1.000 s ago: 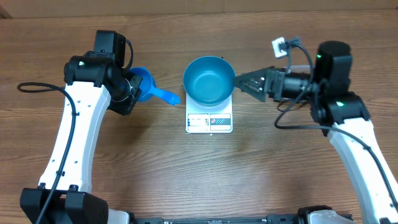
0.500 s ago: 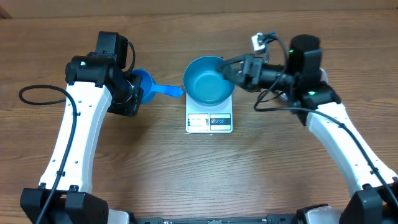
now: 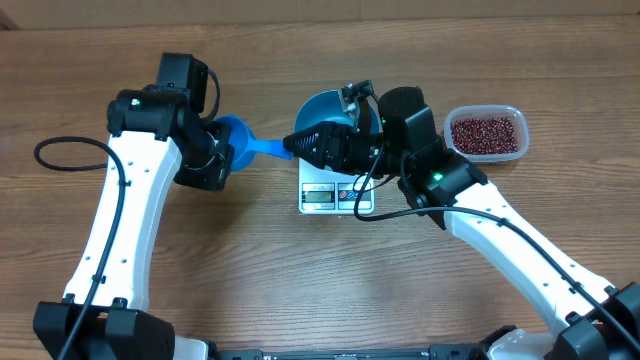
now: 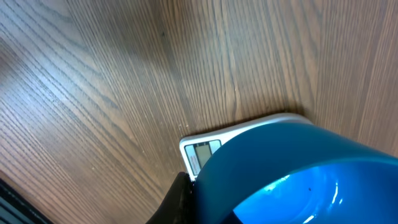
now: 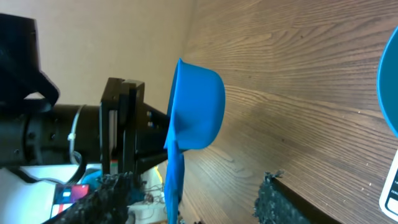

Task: Scoop item into bowl and weigh 150g on scale
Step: 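Move the right gripper toward the scoop held by the left gripper, then grasp the blue scoop's rim with the right gripper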

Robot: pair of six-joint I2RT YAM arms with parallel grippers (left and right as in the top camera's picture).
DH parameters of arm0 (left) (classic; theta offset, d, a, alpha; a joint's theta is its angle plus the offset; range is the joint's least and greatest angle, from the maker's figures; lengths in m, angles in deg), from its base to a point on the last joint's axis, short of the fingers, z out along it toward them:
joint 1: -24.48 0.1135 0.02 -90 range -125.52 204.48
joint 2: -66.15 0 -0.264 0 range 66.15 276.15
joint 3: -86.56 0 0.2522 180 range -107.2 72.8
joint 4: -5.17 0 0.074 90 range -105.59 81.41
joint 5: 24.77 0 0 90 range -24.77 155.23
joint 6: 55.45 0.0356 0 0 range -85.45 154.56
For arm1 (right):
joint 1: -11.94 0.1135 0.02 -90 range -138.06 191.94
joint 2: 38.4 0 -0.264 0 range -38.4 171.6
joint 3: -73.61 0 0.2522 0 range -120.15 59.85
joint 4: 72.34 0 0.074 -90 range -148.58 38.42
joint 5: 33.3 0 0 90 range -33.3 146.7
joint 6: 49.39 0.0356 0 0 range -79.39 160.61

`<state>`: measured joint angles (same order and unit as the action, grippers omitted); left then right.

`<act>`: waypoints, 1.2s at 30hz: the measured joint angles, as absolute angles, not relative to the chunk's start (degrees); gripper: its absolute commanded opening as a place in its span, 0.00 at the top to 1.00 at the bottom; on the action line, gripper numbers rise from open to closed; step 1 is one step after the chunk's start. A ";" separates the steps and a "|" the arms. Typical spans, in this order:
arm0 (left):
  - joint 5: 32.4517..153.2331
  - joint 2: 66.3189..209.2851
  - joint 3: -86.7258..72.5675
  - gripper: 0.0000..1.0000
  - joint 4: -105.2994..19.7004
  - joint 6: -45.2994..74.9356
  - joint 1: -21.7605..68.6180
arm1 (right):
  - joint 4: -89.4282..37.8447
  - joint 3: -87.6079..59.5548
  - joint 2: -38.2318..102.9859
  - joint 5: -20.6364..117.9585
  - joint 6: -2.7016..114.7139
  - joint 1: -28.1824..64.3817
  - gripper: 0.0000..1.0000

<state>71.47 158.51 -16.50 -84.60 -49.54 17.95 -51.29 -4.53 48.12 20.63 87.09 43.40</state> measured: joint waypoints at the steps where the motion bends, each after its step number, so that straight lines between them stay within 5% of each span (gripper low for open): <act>1: 71.51 158.51 -16.50 0.96 -84.62 -49.56 17.56 | -51.29 -4.53 48.12 21.29 87.15 43.79 0.39; 11: 72.12 158.51 -16.50 0.96 -84.49 -51.53 12.38 | -51.48 -4.53 48.12 24.65 90.87 44.67 0.61; 36: 74.96 161.55 -16.50 0.96 -82.74 -53.61 10.92 | -48.29 -4.53 48.12 28.91 96.11 45.85 0.72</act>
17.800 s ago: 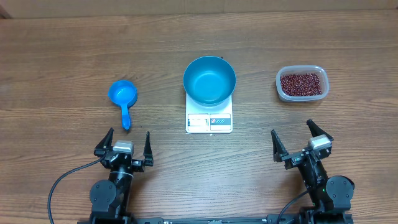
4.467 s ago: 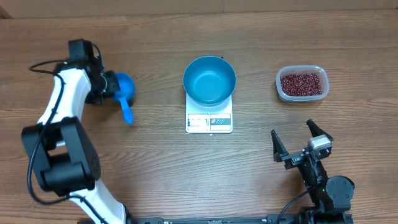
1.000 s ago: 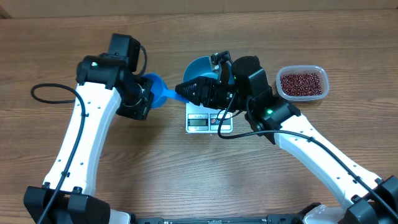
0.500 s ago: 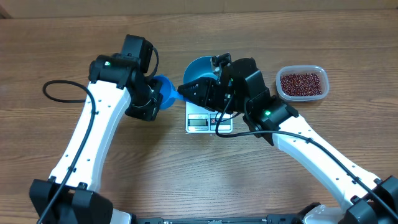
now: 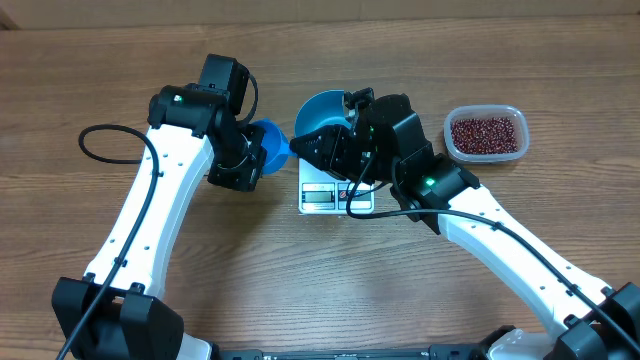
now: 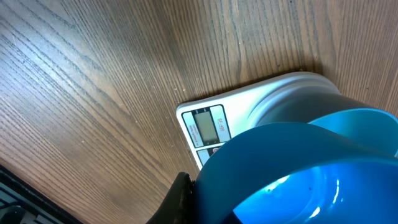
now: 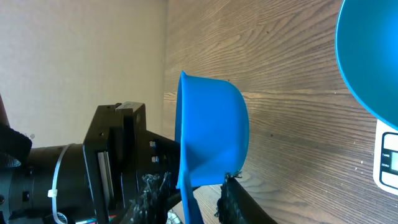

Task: Scoop item into bowl and weigh 150g on scale
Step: 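Grasp the blue scoop's rim with the right gripper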

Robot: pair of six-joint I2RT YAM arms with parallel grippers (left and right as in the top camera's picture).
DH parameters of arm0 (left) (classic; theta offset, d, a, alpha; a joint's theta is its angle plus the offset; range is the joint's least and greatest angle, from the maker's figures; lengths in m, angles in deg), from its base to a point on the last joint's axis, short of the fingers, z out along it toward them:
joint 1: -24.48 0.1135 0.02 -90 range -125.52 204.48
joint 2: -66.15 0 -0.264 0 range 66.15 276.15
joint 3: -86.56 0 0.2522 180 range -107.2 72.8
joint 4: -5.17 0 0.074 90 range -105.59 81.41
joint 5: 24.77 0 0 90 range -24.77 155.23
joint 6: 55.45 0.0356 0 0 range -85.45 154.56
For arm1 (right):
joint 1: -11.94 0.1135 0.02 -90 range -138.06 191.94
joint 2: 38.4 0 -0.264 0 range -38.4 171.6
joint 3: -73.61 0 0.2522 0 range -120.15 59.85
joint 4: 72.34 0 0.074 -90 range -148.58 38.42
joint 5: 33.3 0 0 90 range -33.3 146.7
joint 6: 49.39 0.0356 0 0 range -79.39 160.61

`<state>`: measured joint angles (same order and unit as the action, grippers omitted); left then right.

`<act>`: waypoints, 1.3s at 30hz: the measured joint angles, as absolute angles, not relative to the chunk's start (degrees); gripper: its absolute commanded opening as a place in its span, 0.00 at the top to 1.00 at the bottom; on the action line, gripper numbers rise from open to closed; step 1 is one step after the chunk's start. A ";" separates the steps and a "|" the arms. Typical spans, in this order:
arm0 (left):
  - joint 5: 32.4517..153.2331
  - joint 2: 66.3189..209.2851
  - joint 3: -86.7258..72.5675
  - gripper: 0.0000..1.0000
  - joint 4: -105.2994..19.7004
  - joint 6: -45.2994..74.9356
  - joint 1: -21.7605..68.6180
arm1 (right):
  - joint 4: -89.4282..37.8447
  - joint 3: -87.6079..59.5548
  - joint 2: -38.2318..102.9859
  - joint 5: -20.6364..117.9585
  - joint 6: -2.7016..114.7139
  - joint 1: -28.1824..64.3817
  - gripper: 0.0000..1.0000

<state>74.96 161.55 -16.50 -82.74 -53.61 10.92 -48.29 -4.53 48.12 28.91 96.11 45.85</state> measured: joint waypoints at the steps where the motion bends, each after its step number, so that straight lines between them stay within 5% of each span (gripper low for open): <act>1: 75.03 161.57 -16.50 0.96 -82.74 -53.61 10.81 | -48.29 -4.53 48.12 28.94 96.14 45.85 0.72; 31: 75.33 161.59 -16.50 0.95 -80.58 -53.65 7.94 | -47.83 -4.53 48.12 30.09 96.38 45.96 0.96; 39: 75.73 161.66 -16.50 0.58 -80.58 -53.82 7.94 | -47.53 -4.55 48.12 30.38 96.29 46.11 0.96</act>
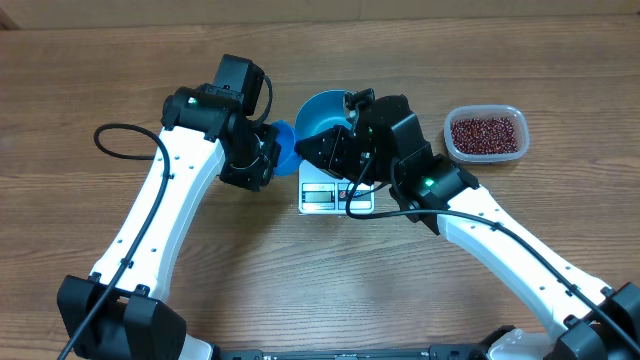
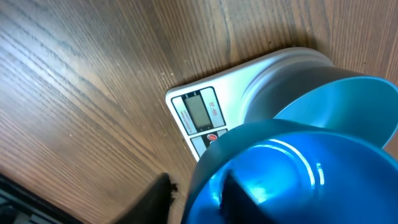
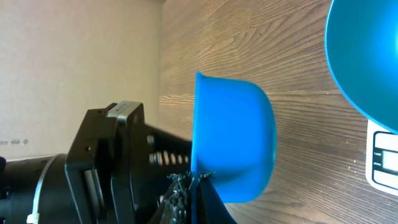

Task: Scoop item into bowl and weigh 150g on scale
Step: 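Grasp the blue scoop's rim with the right gripper, then release the scoop from the left gripper and carry it right toward the bean tub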

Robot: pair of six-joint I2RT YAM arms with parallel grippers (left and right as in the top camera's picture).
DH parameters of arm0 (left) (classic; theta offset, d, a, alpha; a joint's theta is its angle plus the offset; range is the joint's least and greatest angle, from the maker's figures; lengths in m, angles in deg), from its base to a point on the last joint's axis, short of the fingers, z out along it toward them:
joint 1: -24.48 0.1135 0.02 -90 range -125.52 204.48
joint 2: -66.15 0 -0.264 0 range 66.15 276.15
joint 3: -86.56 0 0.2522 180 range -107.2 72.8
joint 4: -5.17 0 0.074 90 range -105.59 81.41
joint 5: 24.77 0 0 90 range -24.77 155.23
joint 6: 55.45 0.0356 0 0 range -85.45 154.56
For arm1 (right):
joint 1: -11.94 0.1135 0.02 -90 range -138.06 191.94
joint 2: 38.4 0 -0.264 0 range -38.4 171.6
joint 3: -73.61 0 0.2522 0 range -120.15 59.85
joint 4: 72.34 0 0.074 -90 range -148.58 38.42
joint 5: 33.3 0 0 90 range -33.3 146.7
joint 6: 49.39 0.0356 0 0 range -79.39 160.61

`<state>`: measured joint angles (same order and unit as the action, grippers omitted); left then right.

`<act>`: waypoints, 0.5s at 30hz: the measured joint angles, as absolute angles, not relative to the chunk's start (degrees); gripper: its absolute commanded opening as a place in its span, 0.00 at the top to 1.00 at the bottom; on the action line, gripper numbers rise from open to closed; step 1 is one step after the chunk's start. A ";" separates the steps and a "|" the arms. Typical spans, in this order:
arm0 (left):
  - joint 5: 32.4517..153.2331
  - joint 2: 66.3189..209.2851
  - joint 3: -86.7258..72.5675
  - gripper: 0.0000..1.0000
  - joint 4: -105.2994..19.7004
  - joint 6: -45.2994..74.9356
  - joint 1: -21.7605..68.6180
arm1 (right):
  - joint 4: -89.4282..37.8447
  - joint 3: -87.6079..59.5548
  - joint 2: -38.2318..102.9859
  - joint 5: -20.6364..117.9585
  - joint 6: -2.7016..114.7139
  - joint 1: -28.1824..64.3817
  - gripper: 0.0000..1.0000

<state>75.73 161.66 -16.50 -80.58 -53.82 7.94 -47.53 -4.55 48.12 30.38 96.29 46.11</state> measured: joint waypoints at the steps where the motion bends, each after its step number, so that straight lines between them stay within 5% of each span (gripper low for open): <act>1: 75.75 161.66 -16.50 0.54 -80.56 -53.95 7.94 | -47.57 -4.55 48.12 30.38 96.27 46.11 0.96; 4: 75.75 161.66 -16.50 0.42 -80.56 -53.95 7.94 | -47.46 -4.55 48.12 30.60 96.29 46.11 0.96; 15: 73.17 161.66 -16.50 0.34 -80.19 -51.59 10.15 | -45.21 -4.55 48.12 30.75 95.41 44.62 0.96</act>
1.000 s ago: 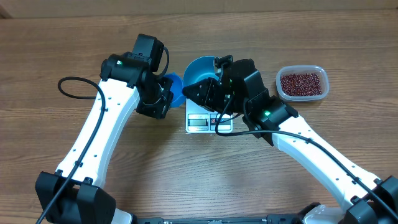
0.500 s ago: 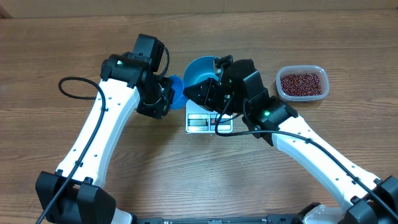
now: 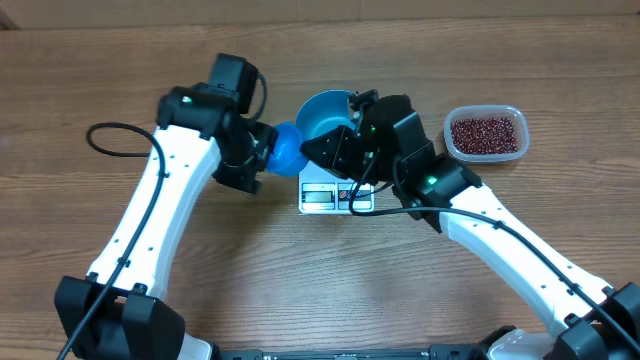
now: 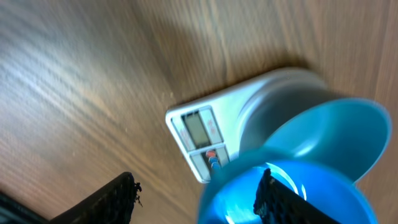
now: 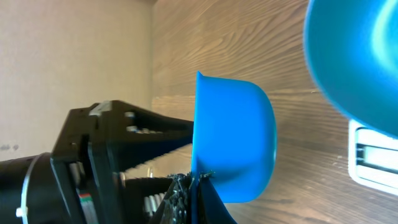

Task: Scoop item into bowl and weigh 150g on scale
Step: 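Release the scoop from the left gripper and carry it right toward the bean tub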

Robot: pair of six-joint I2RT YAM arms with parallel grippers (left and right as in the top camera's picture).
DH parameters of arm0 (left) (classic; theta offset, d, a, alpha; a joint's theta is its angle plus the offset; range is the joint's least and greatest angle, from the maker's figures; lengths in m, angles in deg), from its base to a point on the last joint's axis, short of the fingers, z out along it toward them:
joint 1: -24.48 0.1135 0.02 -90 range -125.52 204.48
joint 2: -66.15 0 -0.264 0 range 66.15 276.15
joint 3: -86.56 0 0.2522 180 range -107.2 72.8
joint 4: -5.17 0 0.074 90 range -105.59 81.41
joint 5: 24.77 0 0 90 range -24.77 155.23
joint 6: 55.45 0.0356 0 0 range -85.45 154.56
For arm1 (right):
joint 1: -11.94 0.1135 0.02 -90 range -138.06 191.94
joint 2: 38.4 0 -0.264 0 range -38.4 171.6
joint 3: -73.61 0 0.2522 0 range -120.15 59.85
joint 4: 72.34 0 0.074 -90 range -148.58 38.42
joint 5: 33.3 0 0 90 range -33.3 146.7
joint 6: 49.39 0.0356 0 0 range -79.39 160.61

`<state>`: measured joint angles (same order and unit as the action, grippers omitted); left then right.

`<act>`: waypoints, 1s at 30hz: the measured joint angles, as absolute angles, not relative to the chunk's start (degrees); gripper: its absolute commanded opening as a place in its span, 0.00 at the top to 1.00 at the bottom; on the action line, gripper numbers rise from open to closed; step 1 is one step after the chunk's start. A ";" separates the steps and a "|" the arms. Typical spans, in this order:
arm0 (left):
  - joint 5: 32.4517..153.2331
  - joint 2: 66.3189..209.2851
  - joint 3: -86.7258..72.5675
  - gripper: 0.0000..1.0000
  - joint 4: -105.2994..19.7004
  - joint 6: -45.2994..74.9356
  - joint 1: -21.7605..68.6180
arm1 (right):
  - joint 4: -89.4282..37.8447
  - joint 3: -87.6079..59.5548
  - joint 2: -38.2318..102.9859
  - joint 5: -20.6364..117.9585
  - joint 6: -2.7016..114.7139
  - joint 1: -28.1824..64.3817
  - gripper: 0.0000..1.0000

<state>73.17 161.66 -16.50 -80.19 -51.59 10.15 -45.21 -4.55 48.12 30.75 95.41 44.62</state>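
Note:
The blue scoop (image 3: 286, 150) hangs left of the scale, its cup (image 5: 233, 140) on its side. My right gripper (image 3: 310, 147) is shut on its handle, which runs between the pads in the right wrist view (image 5: 198, 186). My left gripper (image 3: 255, 160) is open beside the cup; in its own view the fingers (image 4: 115, 199) stand wide apart with the scoop (image 4: 230, 202) between them. A blue bowl (image 3: 325, 113) sits on the white scale (image 3: 322, 196). The bowl (image 4: 323, 134) looks empty from the left wrist.
A clear tub of red beans (image 3: 486, 132) stands to the right of the scale, behind my right arm. A black cable (image 3: 105, 135) loops on the wood left of the left arm. The scale's display (image 4: 198, 127) faces the front.
My left gripper has opened and let go of the scoop's cup. The right gripper still holds the handle, and the scoop has hardly moved.
At first my left gripper held the scoop by its cup, well left of the scale, and the right fingers stood open around the handle. Then the scoop was nearer the scale and the right fingers narrowed, then shut on the handle. Now only the right holds it.

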 measured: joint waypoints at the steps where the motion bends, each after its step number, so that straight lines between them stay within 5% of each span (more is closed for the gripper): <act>1: 73.08 161.66 -16.50 0.35 -80.01 -50.50 11.05 | -45.08 -4.55 48.12 30.73 94.96 43.97 0.96; 15: 71.88 161.66 -16.50 0.22 -75.75 -20.30 18.11 | -44.91 -4.55 48.12 24.10 86.78 36.43 0.96; 30: 82.29 161.66 -16.50 0.22 -69.08 1.98 17.36 | -40.84 -4.55 47.10 14.44 82.15 26.81 0.96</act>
<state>82.29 161.66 -16.50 -69.08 1.98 17.36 -40.84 -4.55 47.10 14.44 82.15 26.81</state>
